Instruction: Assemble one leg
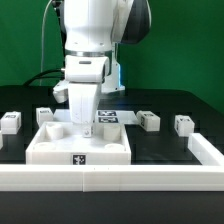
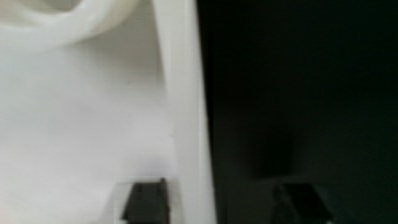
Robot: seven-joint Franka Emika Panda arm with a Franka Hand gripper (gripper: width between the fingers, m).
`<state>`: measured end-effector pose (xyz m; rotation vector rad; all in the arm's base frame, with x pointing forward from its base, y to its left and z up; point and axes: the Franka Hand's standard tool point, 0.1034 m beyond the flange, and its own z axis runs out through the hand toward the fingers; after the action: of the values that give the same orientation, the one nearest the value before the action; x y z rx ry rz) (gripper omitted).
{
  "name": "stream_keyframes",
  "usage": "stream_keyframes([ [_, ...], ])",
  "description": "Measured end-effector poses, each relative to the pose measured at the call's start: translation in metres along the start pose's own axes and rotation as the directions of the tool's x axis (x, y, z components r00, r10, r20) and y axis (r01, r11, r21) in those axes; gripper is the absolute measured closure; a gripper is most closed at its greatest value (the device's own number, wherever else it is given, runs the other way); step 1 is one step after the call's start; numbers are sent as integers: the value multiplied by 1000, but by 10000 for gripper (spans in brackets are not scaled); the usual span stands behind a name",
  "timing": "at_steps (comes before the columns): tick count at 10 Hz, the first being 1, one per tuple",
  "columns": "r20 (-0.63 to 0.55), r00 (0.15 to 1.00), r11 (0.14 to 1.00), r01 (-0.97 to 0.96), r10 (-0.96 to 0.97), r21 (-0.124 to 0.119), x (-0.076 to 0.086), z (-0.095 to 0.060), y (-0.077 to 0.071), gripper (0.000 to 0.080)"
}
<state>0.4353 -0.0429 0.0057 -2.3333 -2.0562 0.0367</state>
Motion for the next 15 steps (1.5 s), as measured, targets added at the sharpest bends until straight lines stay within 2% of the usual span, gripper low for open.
stream_keyframes([
  [1,0,1000,1000,0,0,0,0,0,0,618],
  [2,0,1000,1000,-1,1,-2,0,0,0,742],
  [9,0,1000,1000,2,-2,-2,0,0,0,742],
  [10,4,999,999,54,-54,-5,1,-1,2,742],
  [13,19,986,985,168,-168,-27,21,0,5,741],
  [15,19,986,986,164,-164,-27,19,0,5,741],
])
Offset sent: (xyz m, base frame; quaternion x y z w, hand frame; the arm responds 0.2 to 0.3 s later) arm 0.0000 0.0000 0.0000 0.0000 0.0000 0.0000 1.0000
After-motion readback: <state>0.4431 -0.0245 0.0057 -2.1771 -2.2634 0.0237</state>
